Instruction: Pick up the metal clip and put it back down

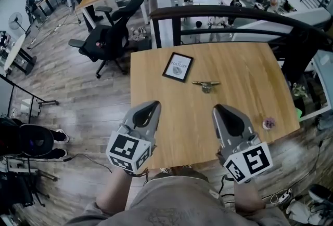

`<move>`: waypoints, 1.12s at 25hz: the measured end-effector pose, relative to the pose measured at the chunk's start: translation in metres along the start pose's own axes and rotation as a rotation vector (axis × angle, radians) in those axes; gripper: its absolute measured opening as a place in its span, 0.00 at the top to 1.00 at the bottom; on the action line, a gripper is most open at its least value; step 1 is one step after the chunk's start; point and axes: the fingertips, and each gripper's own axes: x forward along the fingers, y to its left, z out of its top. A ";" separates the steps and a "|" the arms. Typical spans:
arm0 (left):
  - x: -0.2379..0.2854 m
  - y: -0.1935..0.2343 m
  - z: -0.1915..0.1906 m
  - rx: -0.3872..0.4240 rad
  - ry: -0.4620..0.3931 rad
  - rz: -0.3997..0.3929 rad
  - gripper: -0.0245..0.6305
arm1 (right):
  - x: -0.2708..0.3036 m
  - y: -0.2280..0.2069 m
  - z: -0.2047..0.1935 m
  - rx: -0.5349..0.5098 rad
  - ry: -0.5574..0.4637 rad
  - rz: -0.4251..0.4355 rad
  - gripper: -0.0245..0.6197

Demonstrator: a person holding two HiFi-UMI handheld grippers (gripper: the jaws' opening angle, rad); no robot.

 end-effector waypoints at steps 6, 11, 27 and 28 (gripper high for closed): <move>-0.018 -0.004 -0.013 0.002 0.023 0.006 0.96 | -0.005 0.028 -0.011 0.001 0.021 0.051 0.95; -0.026 0.001 -0.011 0.008 0.025 0.022 0.96 | -0.003 0.038 -0.020 0.000 0.053 0.072 0.95; -0.031 -0.003 -0.014 -0.010 0.025 0.018 0.96 | 0.000 0.039 -0.027 0.024 0.064 0.084 0.95; -0.031 -0.003 -0.013 -0.009 0.025 0.016 0.96 | 0.000 0.039 -0.027 0.024 0.065 0.084 0.95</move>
